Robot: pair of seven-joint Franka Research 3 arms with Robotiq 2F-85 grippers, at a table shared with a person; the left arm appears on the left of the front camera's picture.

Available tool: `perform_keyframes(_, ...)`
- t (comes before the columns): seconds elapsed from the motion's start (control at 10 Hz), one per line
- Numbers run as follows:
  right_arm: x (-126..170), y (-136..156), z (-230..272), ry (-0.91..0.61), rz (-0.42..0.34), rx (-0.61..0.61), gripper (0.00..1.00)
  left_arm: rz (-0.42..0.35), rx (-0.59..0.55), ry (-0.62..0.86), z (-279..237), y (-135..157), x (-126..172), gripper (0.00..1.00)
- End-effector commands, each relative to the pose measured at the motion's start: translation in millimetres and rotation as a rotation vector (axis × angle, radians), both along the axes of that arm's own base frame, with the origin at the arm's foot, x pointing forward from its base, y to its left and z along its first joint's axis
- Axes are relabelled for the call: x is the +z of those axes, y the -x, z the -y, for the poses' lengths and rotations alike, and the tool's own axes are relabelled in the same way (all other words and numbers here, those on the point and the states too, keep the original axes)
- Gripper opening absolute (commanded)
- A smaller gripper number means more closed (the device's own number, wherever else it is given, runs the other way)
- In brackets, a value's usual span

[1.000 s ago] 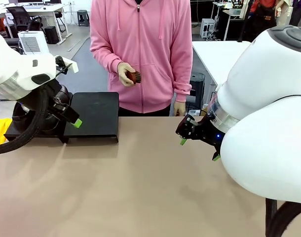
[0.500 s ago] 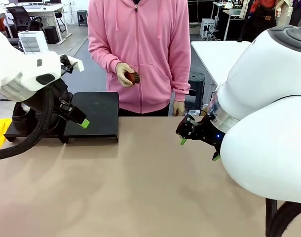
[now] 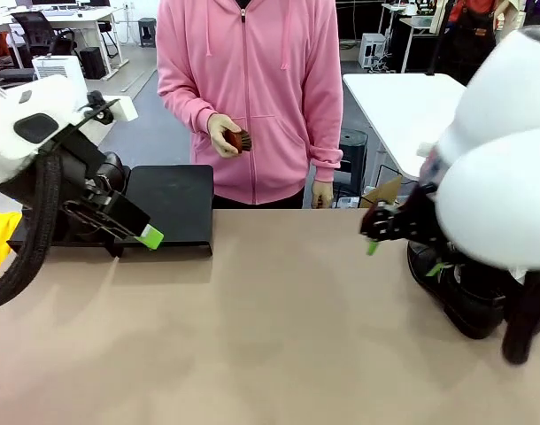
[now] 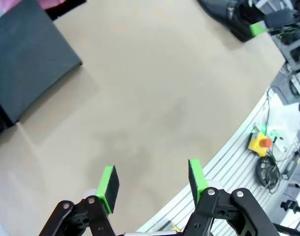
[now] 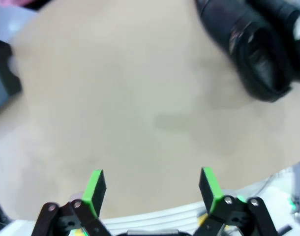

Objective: Organize the shoes by placing them on the stand.
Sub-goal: Pick up one Shoe and place it in the middle of the table.

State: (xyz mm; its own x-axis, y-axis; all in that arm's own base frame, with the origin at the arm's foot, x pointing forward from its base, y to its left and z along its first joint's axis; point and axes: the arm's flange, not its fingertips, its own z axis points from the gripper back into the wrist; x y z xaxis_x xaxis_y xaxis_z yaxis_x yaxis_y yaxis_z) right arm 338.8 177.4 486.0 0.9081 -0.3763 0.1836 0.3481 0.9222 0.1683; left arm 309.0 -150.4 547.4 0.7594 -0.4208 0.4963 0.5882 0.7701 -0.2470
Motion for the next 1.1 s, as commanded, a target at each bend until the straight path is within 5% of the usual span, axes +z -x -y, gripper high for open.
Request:
perform_keyframes(0.0,9,-24,42,0.046,-0.062,0.143,1.00,0.004,-0.028,0.001,9,4,1,0.74)
perform_keyframes(0.3,-8,-50,90,0.179,-0.116,0.421,1.00,0.004,-0.028,0.001,9,4,1,0.74)
perform_keyframes(0.4,-19,-56,102,0.245,-0.135,0.410,1.00,0.004,-0.028,0.001,9,4,1,0.74)
perform_keyframes(0.5,-10,-38,86,0.123,-0.116,0.334,1.00,0.004,-0.028,0.001,9,4,1,0.74)
perform_keyframes(0.9,-14,-43,92,0.151,-0.128,0.364,1.00,0.004,-0.028,0.001,9,4,1,0.74)
perform_keyframes(1.0,-18,-54,110,0.157,-0.180,0.394,1.00,0.004,-0.028,0.001,9,4,1,0.74)
